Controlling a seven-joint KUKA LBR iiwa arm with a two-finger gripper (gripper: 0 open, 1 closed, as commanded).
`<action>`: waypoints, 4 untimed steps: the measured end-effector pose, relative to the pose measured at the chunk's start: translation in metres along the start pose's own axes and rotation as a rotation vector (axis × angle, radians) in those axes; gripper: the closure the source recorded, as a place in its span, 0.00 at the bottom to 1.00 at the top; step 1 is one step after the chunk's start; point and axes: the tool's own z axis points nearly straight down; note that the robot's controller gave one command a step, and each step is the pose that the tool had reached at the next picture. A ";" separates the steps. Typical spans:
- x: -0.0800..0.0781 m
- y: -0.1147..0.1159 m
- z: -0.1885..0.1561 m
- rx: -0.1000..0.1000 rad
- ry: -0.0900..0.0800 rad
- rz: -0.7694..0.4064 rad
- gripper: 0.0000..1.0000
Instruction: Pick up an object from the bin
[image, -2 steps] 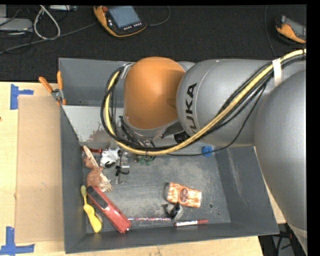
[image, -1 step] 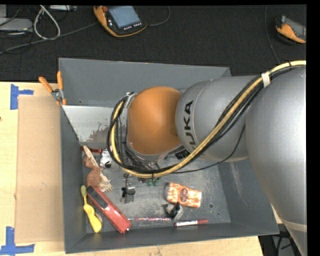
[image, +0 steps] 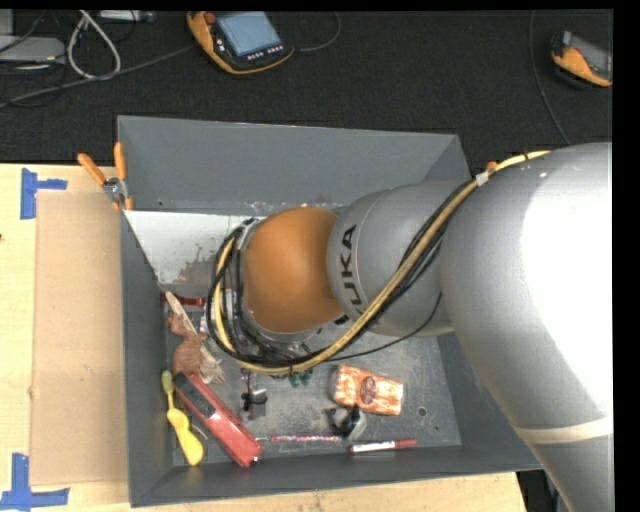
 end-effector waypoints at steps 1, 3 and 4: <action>0.039 -0.036 -0.069 -0.001 0.007 0.143 0.00; 0.068 -0.094 -0.107 0.000 0.005 0.144 0.00; 0.082 -0.124 -0.124 -0.003 0.008 0.165 0.00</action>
Offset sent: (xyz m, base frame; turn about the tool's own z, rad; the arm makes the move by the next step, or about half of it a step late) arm -0.0247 -0.0625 0.0659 0.1417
